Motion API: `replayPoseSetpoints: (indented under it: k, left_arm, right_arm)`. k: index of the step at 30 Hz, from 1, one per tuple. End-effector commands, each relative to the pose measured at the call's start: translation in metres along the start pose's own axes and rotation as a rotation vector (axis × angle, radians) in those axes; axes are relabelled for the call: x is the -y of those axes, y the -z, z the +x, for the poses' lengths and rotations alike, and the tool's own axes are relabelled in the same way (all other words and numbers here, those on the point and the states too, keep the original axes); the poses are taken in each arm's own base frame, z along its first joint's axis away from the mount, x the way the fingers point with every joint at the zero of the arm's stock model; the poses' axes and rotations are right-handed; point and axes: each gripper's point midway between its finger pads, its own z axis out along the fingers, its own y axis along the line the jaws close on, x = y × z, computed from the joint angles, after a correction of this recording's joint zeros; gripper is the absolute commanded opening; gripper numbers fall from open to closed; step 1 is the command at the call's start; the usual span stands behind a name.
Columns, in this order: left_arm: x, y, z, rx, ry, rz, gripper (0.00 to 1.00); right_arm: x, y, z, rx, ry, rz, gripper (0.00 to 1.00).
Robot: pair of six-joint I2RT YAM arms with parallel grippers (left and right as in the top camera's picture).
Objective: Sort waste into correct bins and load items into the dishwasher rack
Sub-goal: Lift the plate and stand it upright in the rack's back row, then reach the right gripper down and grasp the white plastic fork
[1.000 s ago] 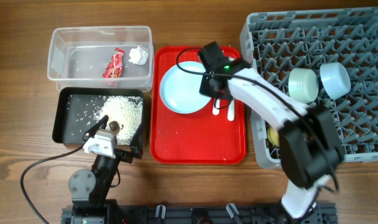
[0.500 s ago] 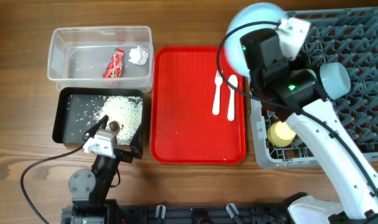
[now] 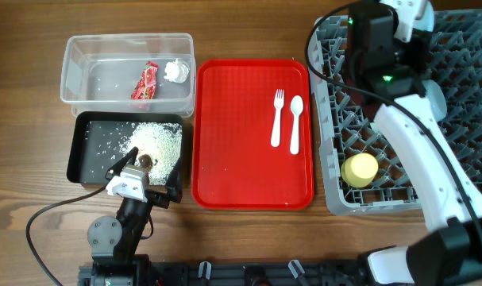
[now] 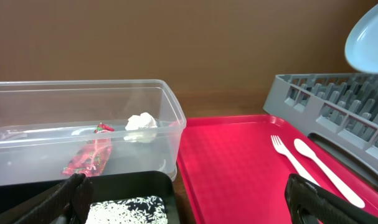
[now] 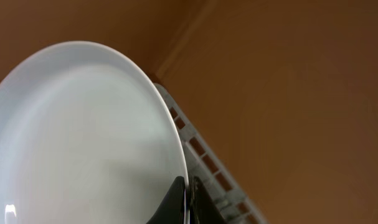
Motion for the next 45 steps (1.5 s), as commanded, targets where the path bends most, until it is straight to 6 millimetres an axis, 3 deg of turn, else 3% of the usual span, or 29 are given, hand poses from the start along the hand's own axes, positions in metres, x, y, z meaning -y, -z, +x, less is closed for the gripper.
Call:
replayPoseSetpoints:
  k: [1, 9, 15, 19, 22, 27, 31, 34, 37, 38, 40, 42, 45]
  left_arm:
    - [-0.001, 0.0, 0.001, 0.005, -0.017, -0.006, 1.0]
    - [-0.001, 0.0, 0.001, 0.005, -0.017, -0.006, 1.0]
    - [-0.001, 0.0, 0.001, 0.005, -0.017, -0.006, 1.0]
    - [-0.001, 0.0, 0.001, 0.005, -0.017, -0.006, 1.0]
    - [-0.001, 0.0, 0.001, 0.005, -0.017, -0.006, 1.0]
    - [-0.001, 0.0, 0.001, 0.006, -0.017, -0.006, 1.0]
    - [-0.001, 0.0, 0.001, 0.005, -0.017, -0.006, 1.0]
    - [-0.001, 0.0, 0.001, 0.005, -0.017, -0.006, 1.0]
    - [-0.001, 0.0, 0.001, 0.005, -0.017, -0.006, 1.0]
    - [-0.001, 0.0, 0.001, 0.005, -0.017, -0.006, 1.0]
    - [-0.001, 0.0, 0.001, 0.005, -0.017, -0.006, 1.0]
    - [-0.001, 0.0, 0.001, 0.005, -0.017, -0.006, 1.0]
    - [-0.001, 0.0, 0.001, 0.005, -0.017, -0.006, 1.0]
  right_arm:
    - [-0.032, -0.012, 0.005, -0.005, 0.257, 0.004, 0.04]
    - [-0.075, -0.032, 0.005, 0.017, 0.384, 0.011, 0.04]
    - [-0.1, -0.024, -0.011, 0.102, 0.448, -0.051, 0.04]
    - [-0.103, -0.022, -0.013, 0.111, 0.461, -0.063, 0.06]
    - [-0.101, -0.022, -0.013, 0.107, 0.462, -0.051, 0.34]
    - [-0.093, -0.011, -0.016, 0.1, 0.444, -0.003, 0.39]
    - [-0.094, 0.018, -0.03, 0.156, 0.418, -0.026, 0.38]
    - [-0.099, 0.057, -0.043, 0.227, 0.352, -0.083, 0.38]
    - [-0.118, 0.1, -0.043, 0.289, 0.327, -0.212, 0.53]
    - [-0.13, 0.118, -0.037, 0.303, 0.319, -0.294, 0.64]
    - [-0.17, 0.163, -0.008, 0.284, 0.314, -0.558, 0.79]
    - [-0.207, 0.205, 0.034, 0.188, 0.347, -0.85, 0.8]
    - [-0.234, 0.243, 0.084, -0.045, 0.326, -1.15, 0.8]
